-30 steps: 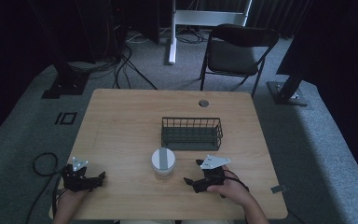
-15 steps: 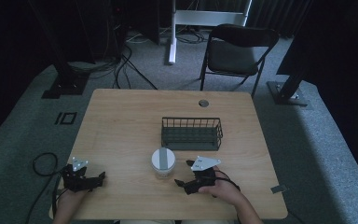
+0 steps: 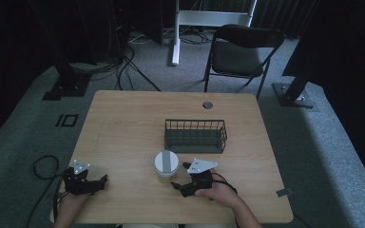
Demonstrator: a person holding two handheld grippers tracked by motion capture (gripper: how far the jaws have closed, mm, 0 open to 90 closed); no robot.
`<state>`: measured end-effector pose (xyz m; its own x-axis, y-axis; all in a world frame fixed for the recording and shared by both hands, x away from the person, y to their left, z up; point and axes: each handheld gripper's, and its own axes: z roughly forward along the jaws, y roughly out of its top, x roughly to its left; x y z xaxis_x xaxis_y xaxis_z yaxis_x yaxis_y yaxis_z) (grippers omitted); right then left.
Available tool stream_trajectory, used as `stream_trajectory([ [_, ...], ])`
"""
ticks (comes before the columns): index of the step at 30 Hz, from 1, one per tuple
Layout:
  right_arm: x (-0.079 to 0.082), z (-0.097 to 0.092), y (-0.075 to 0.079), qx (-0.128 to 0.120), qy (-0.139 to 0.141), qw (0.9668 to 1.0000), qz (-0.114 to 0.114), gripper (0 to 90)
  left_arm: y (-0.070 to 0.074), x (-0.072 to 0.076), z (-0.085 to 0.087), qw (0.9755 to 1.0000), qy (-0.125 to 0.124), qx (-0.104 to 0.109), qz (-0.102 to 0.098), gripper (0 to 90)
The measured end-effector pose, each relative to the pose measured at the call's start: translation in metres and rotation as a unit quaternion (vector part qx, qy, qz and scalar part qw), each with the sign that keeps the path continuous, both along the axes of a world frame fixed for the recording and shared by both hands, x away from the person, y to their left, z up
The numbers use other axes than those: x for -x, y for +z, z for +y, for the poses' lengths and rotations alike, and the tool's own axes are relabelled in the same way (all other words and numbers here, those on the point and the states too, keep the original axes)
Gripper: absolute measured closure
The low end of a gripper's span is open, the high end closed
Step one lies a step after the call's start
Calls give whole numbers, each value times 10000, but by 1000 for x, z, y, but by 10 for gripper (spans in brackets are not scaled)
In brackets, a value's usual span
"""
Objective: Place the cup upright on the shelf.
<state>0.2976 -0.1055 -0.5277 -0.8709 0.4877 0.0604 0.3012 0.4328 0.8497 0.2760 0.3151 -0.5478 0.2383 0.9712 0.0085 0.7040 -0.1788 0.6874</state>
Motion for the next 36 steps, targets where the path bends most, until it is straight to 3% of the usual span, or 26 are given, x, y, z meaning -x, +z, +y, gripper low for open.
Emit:
stream_trajectory([
  [14, -3, 17, 0, -157, 71, 9998, -68, 131, 0, 0, 0, 10000, -1, -2, 0, 6],
  [22, -6, 25, -2, -347, -56, 9993, -85, 131, 0, 0, 0, 10000, -1, -2, 0, 6],
  [36, -10, 36, -9, -308, -235, 9992, -102, 136, 0, 0, 0, 10000, -1, -2, 0, 6],
])
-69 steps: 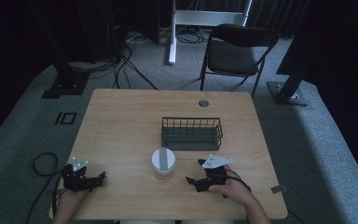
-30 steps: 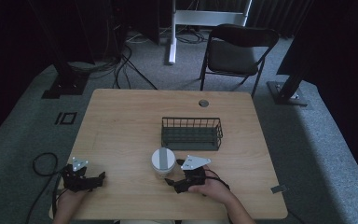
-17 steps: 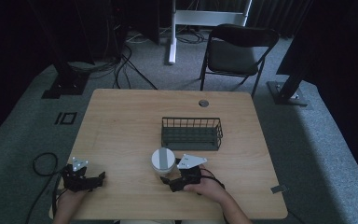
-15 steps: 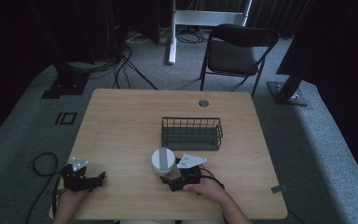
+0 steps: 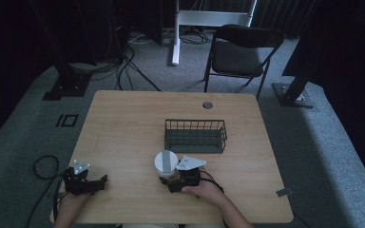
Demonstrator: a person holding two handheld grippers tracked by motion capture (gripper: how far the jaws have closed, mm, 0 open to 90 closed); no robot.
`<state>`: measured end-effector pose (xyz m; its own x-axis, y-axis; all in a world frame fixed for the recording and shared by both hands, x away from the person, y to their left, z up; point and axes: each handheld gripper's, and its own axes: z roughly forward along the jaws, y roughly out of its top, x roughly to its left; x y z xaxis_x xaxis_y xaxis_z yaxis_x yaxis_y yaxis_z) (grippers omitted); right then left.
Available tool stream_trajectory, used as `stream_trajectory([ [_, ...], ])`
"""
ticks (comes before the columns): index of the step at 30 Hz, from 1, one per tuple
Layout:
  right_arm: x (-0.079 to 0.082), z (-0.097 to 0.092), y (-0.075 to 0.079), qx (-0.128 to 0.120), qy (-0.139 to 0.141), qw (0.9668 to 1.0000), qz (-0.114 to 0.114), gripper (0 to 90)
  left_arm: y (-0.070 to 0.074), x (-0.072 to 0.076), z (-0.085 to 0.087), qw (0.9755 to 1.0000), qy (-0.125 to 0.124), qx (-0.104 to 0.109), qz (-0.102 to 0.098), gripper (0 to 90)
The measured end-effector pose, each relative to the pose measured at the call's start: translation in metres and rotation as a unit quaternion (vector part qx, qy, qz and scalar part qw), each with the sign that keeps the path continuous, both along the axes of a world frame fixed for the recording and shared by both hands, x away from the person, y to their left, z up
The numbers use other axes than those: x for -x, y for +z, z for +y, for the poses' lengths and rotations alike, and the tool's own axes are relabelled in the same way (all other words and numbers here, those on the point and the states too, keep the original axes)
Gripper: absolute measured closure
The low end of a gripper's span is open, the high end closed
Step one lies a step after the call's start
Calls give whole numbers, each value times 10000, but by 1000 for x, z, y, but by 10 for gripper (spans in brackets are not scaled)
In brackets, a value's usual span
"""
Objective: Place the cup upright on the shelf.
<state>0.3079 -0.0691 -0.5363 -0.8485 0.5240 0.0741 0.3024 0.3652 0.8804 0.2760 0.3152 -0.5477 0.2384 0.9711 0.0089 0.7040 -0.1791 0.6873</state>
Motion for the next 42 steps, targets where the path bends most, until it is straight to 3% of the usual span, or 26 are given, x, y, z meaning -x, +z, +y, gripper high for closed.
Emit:
stream_trajectory([
  [12, -2, 6, -2, -190, -210, 9996, 42, 144, 0, 0, 0, 10000, -1, 0, 0, 6],
  [25, -4, 14, -4, -226, -342, 9992, 7, 158, 0, 0, 0, 10000, 0, 1, 1, 6],
  [34, -2, 16, 0, -109, -357, 9990, -241, 183, 0, 0, 0, 10000, 0, 2, 0, 6],
  [42, -1, 16, 2, -58, -358, 9991, -239, 183, 0, 0, 0, 10000, 0, 1, 1, 6],
])
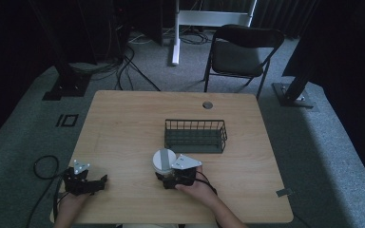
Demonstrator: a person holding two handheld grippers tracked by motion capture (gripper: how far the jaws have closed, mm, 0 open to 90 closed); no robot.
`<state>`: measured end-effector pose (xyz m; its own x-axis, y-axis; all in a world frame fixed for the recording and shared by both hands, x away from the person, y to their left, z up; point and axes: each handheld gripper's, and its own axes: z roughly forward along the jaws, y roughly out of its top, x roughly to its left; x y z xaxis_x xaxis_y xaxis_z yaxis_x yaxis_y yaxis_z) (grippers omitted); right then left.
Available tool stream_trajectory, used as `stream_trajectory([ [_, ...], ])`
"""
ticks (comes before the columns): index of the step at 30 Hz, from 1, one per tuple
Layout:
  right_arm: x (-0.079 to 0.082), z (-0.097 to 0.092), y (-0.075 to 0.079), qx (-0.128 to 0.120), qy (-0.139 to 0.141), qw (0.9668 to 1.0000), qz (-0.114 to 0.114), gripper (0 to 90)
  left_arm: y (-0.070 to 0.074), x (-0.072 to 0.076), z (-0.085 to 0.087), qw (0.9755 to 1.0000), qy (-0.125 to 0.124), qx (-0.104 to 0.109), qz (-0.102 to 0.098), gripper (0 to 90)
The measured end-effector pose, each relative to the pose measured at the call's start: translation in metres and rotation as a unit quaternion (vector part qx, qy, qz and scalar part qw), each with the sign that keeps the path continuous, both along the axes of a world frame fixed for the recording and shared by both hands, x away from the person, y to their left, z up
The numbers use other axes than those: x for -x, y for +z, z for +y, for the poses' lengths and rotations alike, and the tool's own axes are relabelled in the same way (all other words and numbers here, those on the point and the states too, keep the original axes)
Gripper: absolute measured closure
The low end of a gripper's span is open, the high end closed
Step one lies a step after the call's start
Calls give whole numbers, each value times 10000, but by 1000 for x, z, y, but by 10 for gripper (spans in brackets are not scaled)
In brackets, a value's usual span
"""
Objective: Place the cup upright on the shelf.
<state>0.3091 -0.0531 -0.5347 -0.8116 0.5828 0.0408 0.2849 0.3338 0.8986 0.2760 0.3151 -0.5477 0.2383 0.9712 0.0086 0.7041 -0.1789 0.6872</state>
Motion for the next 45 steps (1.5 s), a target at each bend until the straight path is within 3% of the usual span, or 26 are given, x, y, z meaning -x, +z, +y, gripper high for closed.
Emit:
stream_trajectory([
  [16, 4, 0, 21, -21, 95, 9997, -204, 183, 0, 0, 0, 10000, 1, 0, 0, 6],
  [26, 3, -1, 36, -135, 152, 9996, -174, 183, 0, 0, 0, 10000, 0, -1, -1, 6],
  [45, -8, -8, 68, -274, -73, 9987, -420, 184, 0, 0, 0, 10000, 0, -3, -2, 6],
])
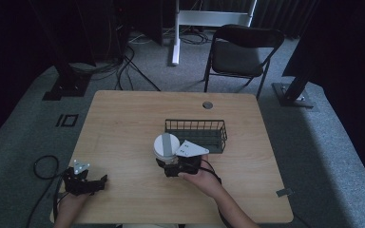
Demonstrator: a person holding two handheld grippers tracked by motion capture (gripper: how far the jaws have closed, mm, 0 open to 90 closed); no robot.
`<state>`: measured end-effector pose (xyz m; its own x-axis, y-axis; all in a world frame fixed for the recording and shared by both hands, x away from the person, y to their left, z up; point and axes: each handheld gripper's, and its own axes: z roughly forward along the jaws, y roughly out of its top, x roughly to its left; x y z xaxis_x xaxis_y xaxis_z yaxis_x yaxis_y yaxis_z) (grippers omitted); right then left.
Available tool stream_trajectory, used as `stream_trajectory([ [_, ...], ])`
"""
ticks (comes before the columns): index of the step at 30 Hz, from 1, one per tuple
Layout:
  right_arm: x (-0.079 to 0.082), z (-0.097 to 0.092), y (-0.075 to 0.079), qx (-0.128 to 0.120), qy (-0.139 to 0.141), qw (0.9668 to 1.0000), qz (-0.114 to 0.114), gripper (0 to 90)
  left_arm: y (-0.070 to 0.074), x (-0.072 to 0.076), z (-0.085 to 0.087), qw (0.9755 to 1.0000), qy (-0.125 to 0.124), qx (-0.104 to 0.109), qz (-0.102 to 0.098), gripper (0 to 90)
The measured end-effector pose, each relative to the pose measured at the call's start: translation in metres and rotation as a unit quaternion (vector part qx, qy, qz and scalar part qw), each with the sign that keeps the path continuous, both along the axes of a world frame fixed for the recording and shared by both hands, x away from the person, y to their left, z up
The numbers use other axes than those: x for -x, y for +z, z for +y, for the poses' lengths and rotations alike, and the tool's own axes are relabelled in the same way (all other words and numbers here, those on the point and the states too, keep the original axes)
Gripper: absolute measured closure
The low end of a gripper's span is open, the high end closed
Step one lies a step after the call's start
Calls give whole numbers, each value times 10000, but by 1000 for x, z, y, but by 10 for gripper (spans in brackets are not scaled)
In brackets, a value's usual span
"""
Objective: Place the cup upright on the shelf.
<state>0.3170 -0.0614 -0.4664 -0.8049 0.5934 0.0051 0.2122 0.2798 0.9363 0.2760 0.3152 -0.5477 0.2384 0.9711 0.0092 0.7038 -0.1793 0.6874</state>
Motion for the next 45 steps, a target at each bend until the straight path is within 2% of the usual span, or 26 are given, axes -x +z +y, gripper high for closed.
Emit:
stream_trajectory([
  [5, -3, -2, 6, -17, -93, 9999, -52, 183, 0, 0, 0, 10000, 0, 2, -1, 6],
  [12, -11, -8, 15, -141, -359, 9992, -121, 183, 0, 0, 0, 10000, 1, 0, -1, 6],
  [14, -16, -13, 19, -178, -521, 9983, -168, 183, 0, 0, 0, 10000, -1, -1, -1, 6],
  [17, -20, -16, 21, -233, -621, 9977, -158, 183, 0, 0, 0, 10000, -1, 1, 0, 6],
  [20, -28, -24, 25, -271, -897, 9953, -239, 183, 0, 0, 0, 10000, 0, -1, 0, 6],
  [22, -30, -25, 25, -262, -952, 9948, -258, 183, 0, 0, 0, 10000, -1, 0, -1, 6],
  [24, -37, -32, 27, -260, -1164, 9924, -303, 183, 0, 0, 0, 10000, -1, -1, 0, 6],
  [26, -39, -34, 28, -262, -1213, 9918, -300, 184, 0, 0, 0, 10000, -1, 0, 0, 6],
  [30, -50, -44, 30, -312, -1566, 9867, -298, 183, 0, 0, 0, 10000, -7, -6, 8, 6],
  [31, -50, -44, 30, -312, -1566, 9867, -298, 183, 0, 0, 0, 10000, -4, -2, 4, 6],
  [32, -53, -47, 30, -317, -1701, 9845, -285, 183, 0, 0, 0, 10000, -1, 1, 2, 6],
  [35, -54, -48, 30, -288, -1746, 9838, -290, 183, 0, 0, 0, 10000, -1, -1, 1, 6],
  [36, -56, -49, 30, -268, -1846, 9820, -284, 183, 0, 0, 0, 10000, 0, 0, 1, 6],
  [37, -61, -53, 28, -206, -2038, 9784, -259, 183, 0, 0, 0, 10000, -1, 0, 1, 6],
  [39, -65, -54, 27, -151, -2151, 9762, -243, 183, 0, 0, 0, 10000, 1, 3, 1, 6],
  [40, -65, -54, 27, -151, -2151, 9762, -243, 183, 0, 0, 0, 10000, 1, 3, 1, 6],
  [41, -68, -55, 25, -67, -2266, 9737, -244, 184, 0, 0, 0, 10000, 0, 1, 1, 6],
  [42, -68, -55, 25, -67, -2266, 9737, -244, 184, 0, 0, 0, 10000, 0, 1, 1, 6],
  [44, -70, -55, 24, -4, -2368, 9713, -215, 183, 0, 0, 0, 10000, 1, 3, 1, 6],
  [45, -72, -55, 22, 26, -2465, 9690, -185, 183, 0, 0, 0, 10000, 2, 3, 1, 6],
])
